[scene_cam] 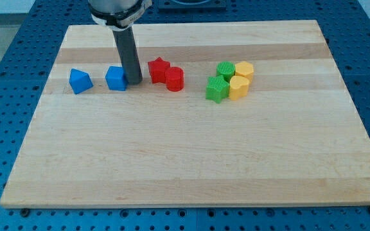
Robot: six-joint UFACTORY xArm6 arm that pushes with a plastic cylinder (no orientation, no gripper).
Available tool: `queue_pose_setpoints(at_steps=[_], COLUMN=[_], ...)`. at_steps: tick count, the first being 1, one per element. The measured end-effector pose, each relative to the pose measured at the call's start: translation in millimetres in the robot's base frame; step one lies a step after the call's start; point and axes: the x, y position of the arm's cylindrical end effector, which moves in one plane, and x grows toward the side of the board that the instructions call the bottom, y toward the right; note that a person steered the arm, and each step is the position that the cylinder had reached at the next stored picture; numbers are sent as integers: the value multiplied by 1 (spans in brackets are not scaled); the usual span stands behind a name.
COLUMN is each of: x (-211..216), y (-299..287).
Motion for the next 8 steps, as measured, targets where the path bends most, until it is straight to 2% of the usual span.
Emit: queue_pose_setpoints(at_steps=[2,4,6,8], x=[-2,-36,-38,-26], y=[-5,10,-20,-21])
